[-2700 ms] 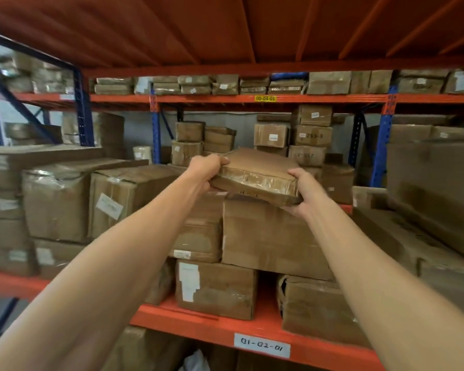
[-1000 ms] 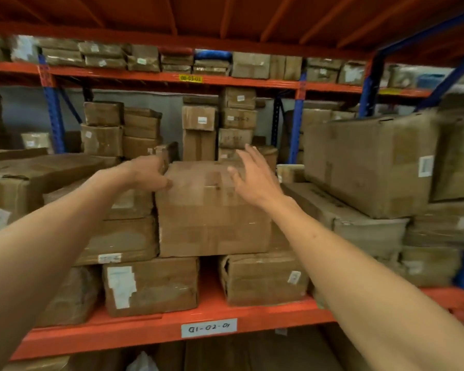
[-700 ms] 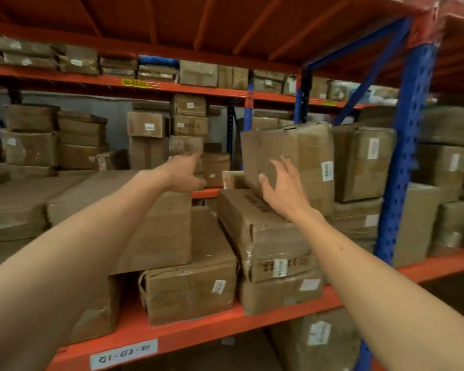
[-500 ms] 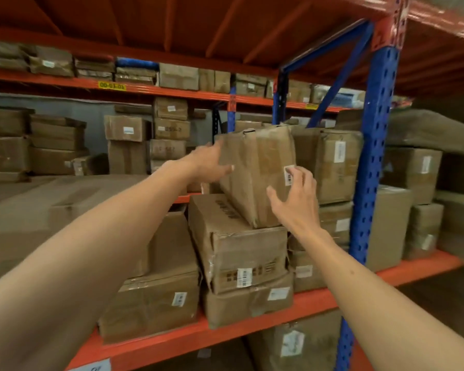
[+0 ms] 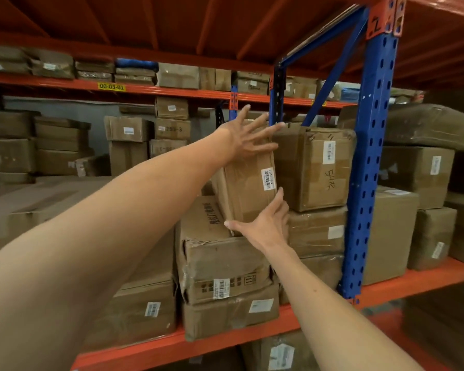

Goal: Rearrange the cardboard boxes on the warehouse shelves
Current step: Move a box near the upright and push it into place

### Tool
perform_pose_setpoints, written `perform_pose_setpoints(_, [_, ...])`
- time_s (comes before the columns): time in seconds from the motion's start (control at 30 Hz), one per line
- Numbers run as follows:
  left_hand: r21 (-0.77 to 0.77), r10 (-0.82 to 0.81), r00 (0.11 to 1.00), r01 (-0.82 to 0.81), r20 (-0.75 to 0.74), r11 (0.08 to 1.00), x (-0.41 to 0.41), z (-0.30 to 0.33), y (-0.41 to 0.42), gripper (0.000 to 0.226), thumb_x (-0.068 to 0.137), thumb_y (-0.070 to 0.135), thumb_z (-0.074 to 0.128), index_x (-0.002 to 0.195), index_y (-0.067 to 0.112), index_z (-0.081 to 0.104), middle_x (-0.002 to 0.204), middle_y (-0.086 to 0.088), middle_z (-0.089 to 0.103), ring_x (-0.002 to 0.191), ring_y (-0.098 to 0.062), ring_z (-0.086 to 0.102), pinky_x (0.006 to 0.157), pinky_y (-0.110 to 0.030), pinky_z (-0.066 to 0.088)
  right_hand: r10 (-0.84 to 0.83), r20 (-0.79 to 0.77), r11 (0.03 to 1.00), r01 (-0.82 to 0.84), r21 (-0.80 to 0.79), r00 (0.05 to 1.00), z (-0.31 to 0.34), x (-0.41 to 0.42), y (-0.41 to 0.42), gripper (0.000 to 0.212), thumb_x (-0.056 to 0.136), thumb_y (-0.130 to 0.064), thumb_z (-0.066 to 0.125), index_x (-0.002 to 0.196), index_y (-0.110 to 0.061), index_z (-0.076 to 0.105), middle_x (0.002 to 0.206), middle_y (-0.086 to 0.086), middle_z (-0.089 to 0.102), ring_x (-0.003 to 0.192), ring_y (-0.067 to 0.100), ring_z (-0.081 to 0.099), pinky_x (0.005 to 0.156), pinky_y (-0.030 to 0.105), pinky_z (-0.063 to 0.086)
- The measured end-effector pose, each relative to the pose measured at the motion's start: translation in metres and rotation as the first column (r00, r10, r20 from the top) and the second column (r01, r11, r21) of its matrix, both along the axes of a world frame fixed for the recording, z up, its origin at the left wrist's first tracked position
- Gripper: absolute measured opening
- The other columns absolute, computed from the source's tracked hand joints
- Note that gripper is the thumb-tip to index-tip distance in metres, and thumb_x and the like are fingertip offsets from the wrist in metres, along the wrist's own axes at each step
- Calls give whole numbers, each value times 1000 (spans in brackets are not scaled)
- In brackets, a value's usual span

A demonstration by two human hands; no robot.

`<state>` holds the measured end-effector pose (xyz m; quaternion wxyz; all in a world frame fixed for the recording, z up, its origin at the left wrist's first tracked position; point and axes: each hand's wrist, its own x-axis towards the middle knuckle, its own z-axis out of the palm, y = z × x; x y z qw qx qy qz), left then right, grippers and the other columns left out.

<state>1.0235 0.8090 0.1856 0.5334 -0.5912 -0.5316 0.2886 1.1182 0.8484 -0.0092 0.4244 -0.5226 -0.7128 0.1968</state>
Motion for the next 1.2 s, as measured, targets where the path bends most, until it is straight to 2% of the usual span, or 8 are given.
perform_pose_setpoints(0.07, [-41, -12, 1000, 11, -15, 999, 0, 2, -1, 133, 74, 31, 86, 158, 21, -17, 164, -14, -26, 151, -44, -10, 117, -68, 20, -50, -45, 999, 51, 17, 998, 2, -13, -2, 162, 57, -73, 89, 157, -16, -24, 167, 27, 7, 155, 43, 16, 126, 55, 21])
perform_pose_setpoints(0.17, [-52, -29, 998, 26, -51, 998, -6, 5, -5, 135, 69, 43, 89, 158, 16, -9, 165, -15, -4, 146, -44, 16, 104, -51, 48, -114, -55, 991, 117, 57, 992, 8, -23, -1, 152, 56, -66, 93, 157, -12, -7, 160, 26, 24, 147, 44, 29, 120, 55, 27])
perform_pose_setpoints(0.23, [-30, -13, 998, 11, -61, 1000, -14, 8, -11, 142, 61, 51, 91, 157, 17, -8, 162, -16, 5, 138, -42, 25, 97, -46, 54, -113, -12, 987, 114, 112, 993, 13, -25, 0, 144, 56, -63, 93, 155, -12, 2, 154, 24, 32, 141, 44, 35, 115, 56, 32])
perform_pose_setpoints(0.37, [50, 0, 998, -3, 59, 999, -49, 13, -26, 145, 56, 59, 89, 149, 18, -14, 155, -18, 6, 138, -43, 22, 100, -46, 50, -94, 113, 954, 57, 294, 989, 30, -21, 0, 133, 57, -57, 95, 153, -13, 13, 149, 21, 40, 135, 42, 42, 110, 55, 36])
perform_pose_setpoints(0.6, [217, -76, 910, -16, 408, 976, -111, -15, -50, 133, 47, 57, 92, 146, 14, 16, 147, -17, 24, 131, -41, 32, 93, -48, 53, -171, 443, 844, -101, 527, 880, 72, -16, 0, 126, 58, -60, 92, 152, -14, 22, 141, 19, 48, 125, 37, 49, 105, 51, 39])
perform_pose_setpoints(0.87, [294, -228, 713, 32, 662, 955, -103, -120, -46, 124, 48, 58, 87, 142, 13, 21, 138, -18, 25, 122, -45, 33, 85, -50, 56, -300, 718, 805, -238, 544, 628, 59, 19, 12, 125, 61, -58, 90, 155, -15, 20, 146, 16, 47, 128, 35, 50, 108, 50, 38])
perform_pose_setpoints(0.97, [295, -213, 710, 8, 671, 955, -94, -155, -42, 123, 49, 68, 84, 137, 12, 21, 136, -18, 26, 118, -47, 38, 82, -47, 56, -321, 773, 790, -296, 537, 547, 50, 32, 19, 122, 60, -53, 92, 152, -17, 21, 149, 16, 45, 131, 35, 49, 108, 46, 38])
perform_pose_setpoints(1.2, [266, -196, 587, -35, 786, 963, -119, -162, -43, 121, 55, 66, 85, 142, 19, 16, 142, -18, 30, 123, -48, 37, 82, -51, 56, -361, 764, 735, -341, 586, 535, 44, 17, 15, 117, 59, -52, 92, 150, -15, 29, 140, 19, 50, 128, 39, 49, 104, 49, 38])
